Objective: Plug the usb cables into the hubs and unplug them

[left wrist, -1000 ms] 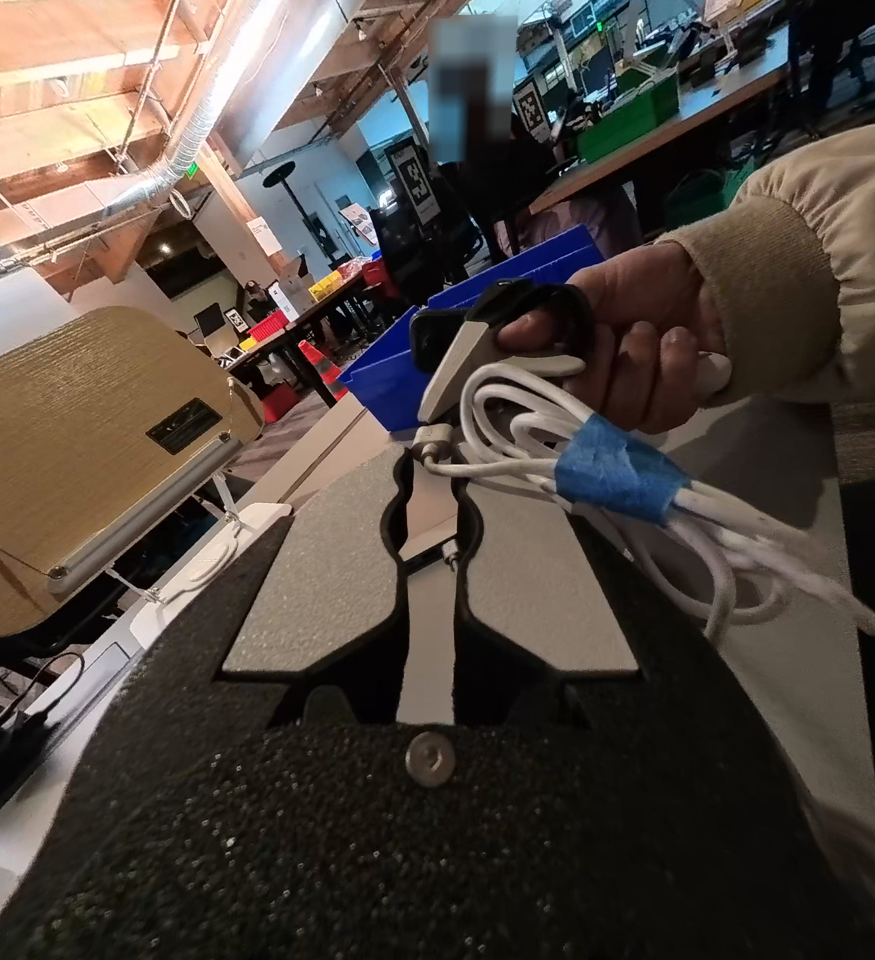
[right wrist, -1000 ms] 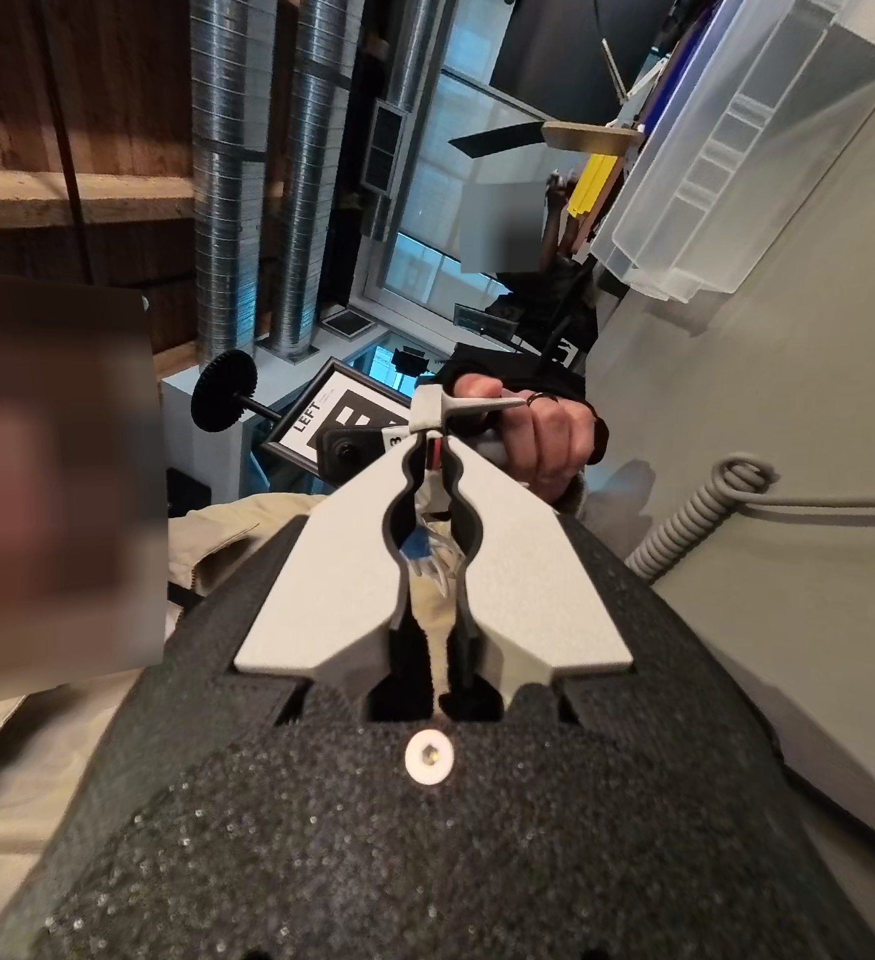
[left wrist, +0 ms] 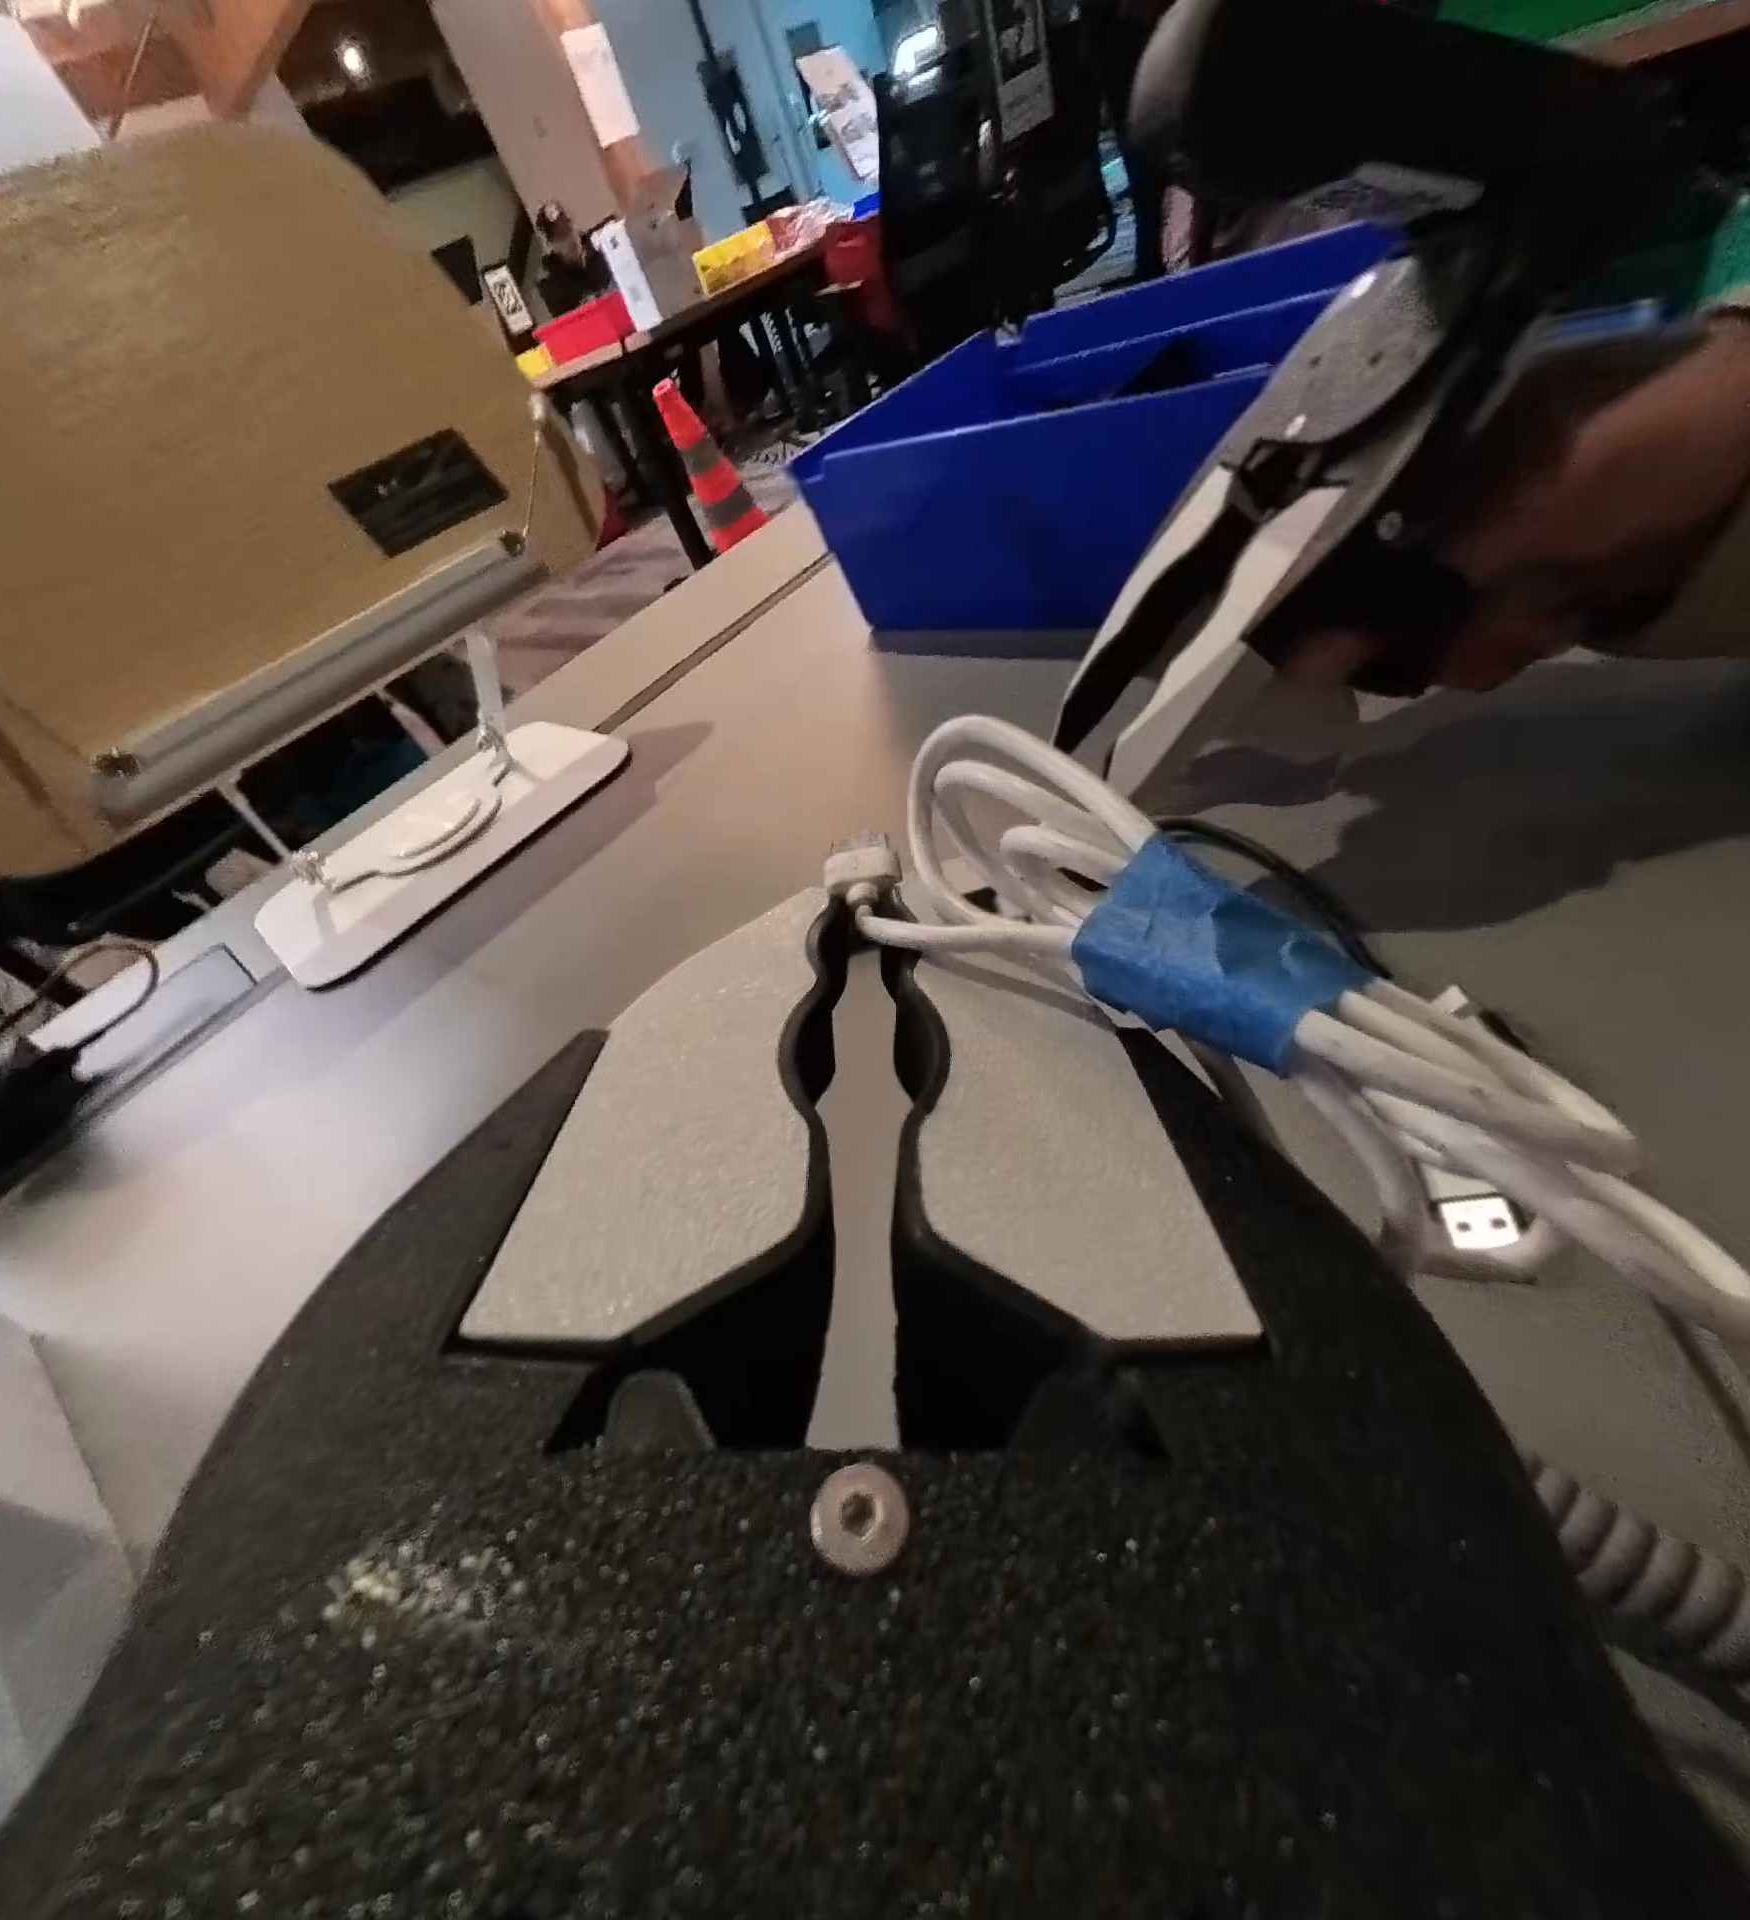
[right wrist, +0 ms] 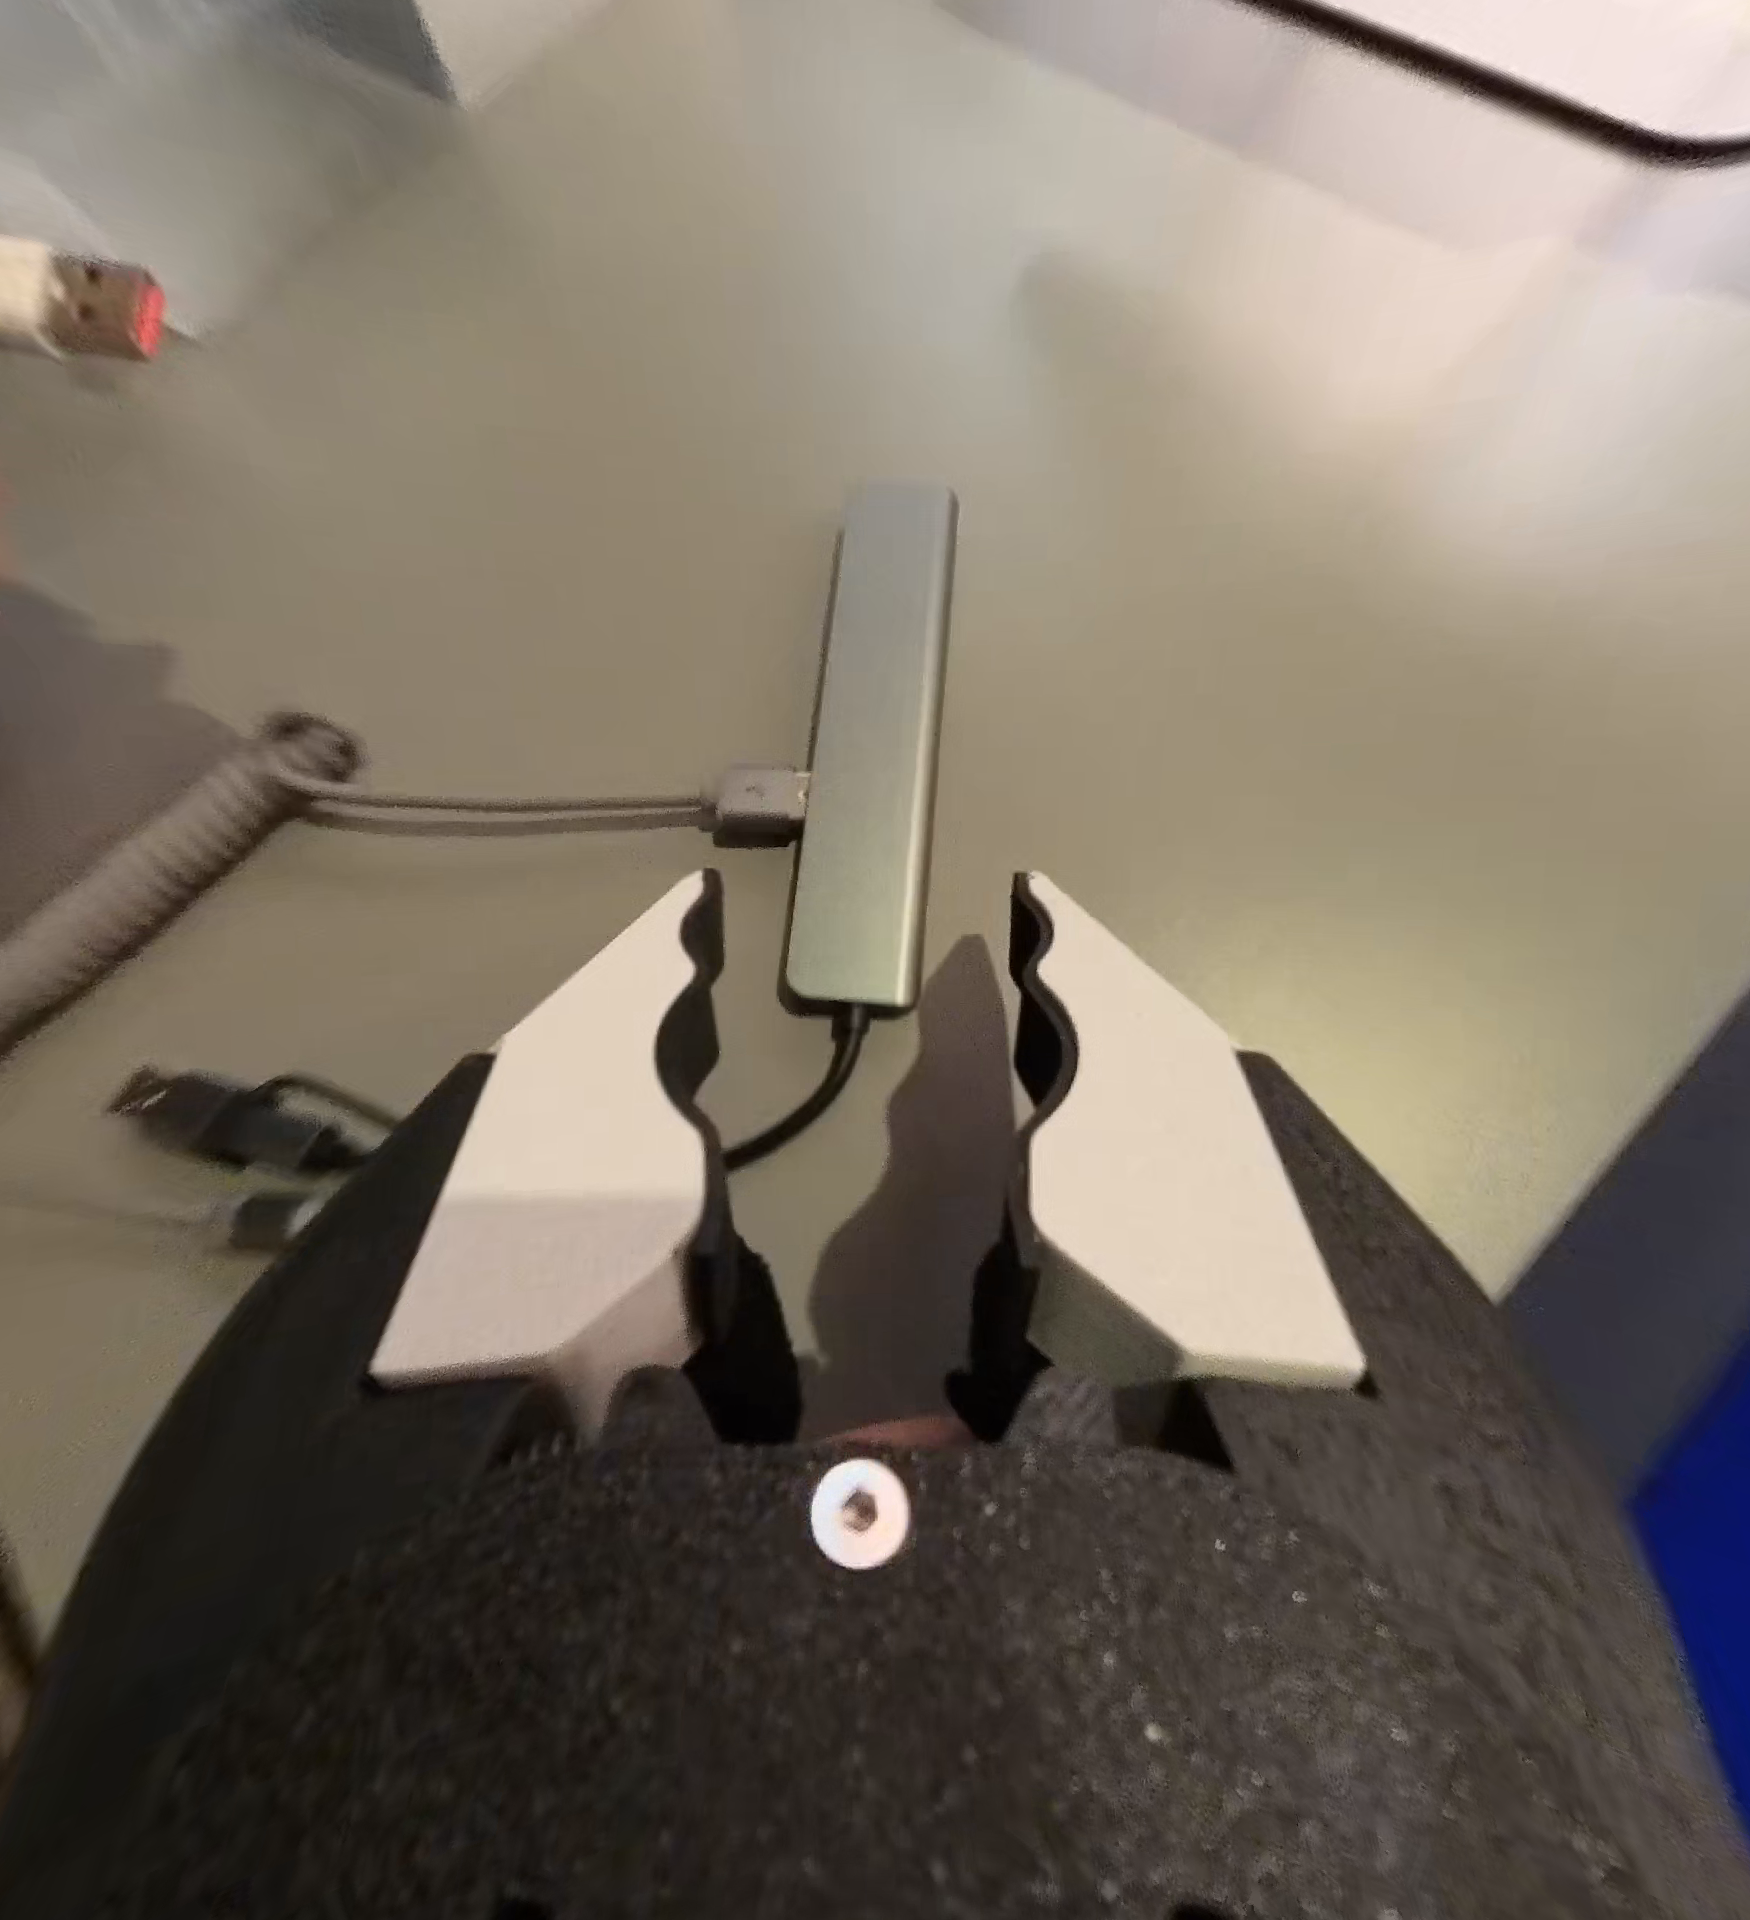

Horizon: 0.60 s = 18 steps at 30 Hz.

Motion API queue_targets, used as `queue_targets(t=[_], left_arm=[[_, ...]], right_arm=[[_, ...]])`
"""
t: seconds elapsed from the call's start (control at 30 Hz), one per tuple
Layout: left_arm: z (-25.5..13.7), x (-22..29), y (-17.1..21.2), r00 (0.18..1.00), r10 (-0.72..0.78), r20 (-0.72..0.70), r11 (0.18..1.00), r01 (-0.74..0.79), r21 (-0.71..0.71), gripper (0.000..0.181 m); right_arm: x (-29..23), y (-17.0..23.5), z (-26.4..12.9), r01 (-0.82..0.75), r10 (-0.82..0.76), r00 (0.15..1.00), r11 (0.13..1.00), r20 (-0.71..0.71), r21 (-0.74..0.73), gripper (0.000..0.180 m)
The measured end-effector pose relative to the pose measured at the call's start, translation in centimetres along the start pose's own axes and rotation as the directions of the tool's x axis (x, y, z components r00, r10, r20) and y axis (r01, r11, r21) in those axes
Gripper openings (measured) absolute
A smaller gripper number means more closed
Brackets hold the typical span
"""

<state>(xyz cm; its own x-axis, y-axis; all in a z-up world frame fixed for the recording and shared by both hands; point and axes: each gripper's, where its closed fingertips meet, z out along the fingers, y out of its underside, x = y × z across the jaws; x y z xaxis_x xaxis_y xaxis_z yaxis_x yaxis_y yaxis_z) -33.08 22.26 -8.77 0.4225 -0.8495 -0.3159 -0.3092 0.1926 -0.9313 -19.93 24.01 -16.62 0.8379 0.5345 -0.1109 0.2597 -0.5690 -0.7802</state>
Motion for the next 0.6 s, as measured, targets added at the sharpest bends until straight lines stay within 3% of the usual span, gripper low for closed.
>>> queue_targets(t=[0.1, 0.33, 0.4, 0.5, 0.6], left_arm=[[0.2, -0.3, 0.7, 0.999, -0.039, -0.004, 0.999, 0.039, -0.014, 0.006], [0.8, 0.2, 1.4, 0.997, -0.063, -0.05, 0.997, 0.061, -0.042, 0.006], [1.2, 0.4, 1.6, 0.997, -0.048, -0.064, 0.998, 0.045, -0.051, 0.006], [1.6, 0.5, 1.4, 0.997, -0.029, -0.072, 0.998, 0.025, -0.053, 0.006], [1.5, 0.5, 0.7, 0.997, -0.022, -0.075, 0.999, 0.018, -0.049, 0.006]], right_arm=[[0.1, 0.6, 1.5, 0.076, -0.082, 0.992, 0.995, -0.093, -0.07, 0.054], [0.0, 1.0, 2.7, 0.061, -0.069, 0.994, 0.994, -0.083, -0.092, 0.029], [-0.3, 0.7, 2.8, -0.013, 0.011, 0.999, 0.997, -0.035, -0.075, 0.029], [-2.6, -1.5, 2.1, -0.17, 0.158, 0.971, 0.984, 0.18, 0.048, 0.028], [-4.3, -3.8, 0.6, -0.128, 0.091, 0.972, 0.978, 0.219, 0.162, 0.029]])
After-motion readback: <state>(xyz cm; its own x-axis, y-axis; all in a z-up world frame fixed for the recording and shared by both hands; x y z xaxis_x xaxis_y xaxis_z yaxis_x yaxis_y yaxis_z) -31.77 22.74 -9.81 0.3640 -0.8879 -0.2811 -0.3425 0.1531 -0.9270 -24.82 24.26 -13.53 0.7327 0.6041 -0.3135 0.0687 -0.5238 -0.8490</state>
